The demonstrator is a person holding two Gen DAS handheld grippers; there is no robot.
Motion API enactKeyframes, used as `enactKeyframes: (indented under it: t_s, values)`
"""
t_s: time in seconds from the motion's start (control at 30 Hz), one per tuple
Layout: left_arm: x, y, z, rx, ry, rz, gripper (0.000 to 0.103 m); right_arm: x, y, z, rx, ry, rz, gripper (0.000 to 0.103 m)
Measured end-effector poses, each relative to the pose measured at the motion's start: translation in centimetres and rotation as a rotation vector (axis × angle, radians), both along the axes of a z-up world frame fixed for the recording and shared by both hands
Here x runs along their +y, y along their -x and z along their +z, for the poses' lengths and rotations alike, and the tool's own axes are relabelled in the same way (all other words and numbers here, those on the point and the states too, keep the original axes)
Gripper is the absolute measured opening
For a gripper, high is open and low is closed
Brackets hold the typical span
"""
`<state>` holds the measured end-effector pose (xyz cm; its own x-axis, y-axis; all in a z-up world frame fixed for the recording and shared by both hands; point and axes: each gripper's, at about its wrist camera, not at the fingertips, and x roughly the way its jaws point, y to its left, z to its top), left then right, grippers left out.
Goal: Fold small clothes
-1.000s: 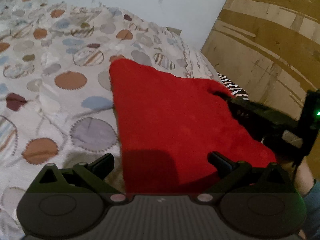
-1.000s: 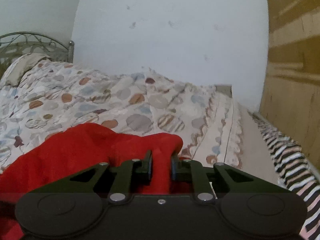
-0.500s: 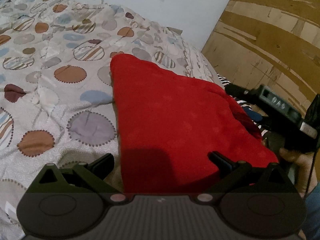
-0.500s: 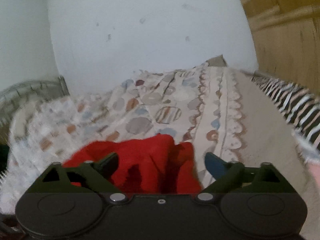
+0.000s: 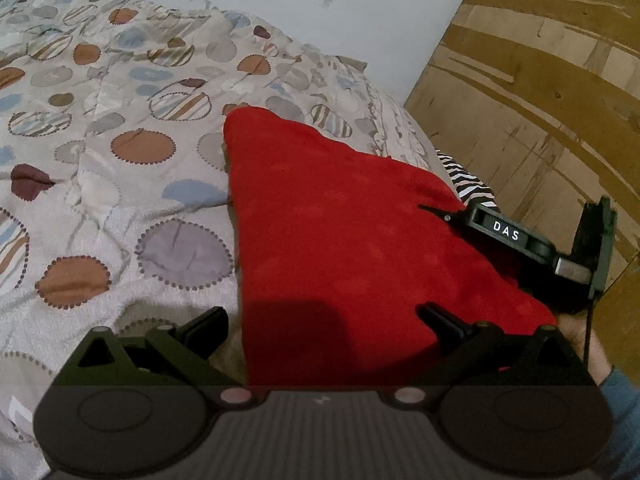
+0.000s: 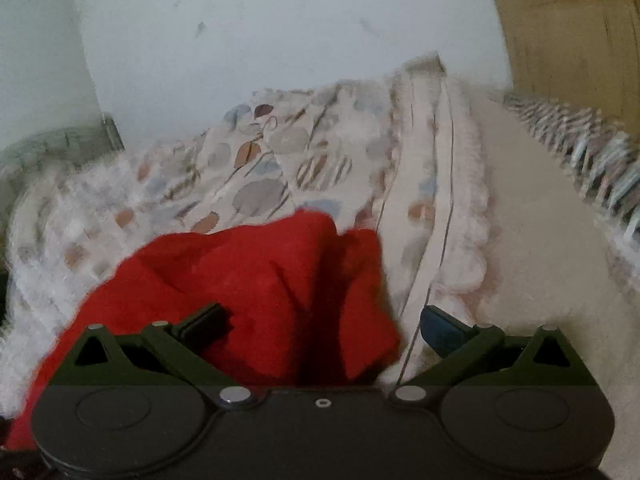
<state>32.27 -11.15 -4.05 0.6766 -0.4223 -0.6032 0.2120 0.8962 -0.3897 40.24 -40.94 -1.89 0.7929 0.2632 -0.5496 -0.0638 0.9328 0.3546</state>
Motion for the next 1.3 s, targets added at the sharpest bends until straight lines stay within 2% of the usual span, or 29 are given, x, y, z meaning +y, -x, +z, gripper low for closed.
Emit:
enactKeyframes:
  t_s: [0.03,0.2,0.87,1.07,1.2,1.3]
  values:
    - [0.0,0.0,0.0,0.001,0.002,-0.001,0.103,-0.5,0.2,-0.6,0.001,-0.048,-0.012,0.102]
    - [0.1,0.0,-0.1,0.003,0.008,0.002,0.103,-0.2,1.4,-1.2,-0.068,-0.015,-0.007,0.102]
    - [0.1,0.1,-0.1,0.006,0.01,-0.001,0.103,-0.7,1.5,-1.3,-0.08,-0.044,-0.004,0.103]
    - [1.1,0.1,2.0,-0.024,0.002,-0.027,0.102,-0.6,1.5,-1.3,-0.084,-0.049,-0.002,0.103]
    - [3.0,0.4,3.2,-0.099,0.064,-0.001,0.103,-0.6,1.6,-1.3,-0.088,-0.051,0.001,0.103]
    - [3.7,-1.3,2.8,-0.062,0.044,0.034,0.103,-0.6,1.6,-1.4,-0.091,-0.056,0.001,0.103]
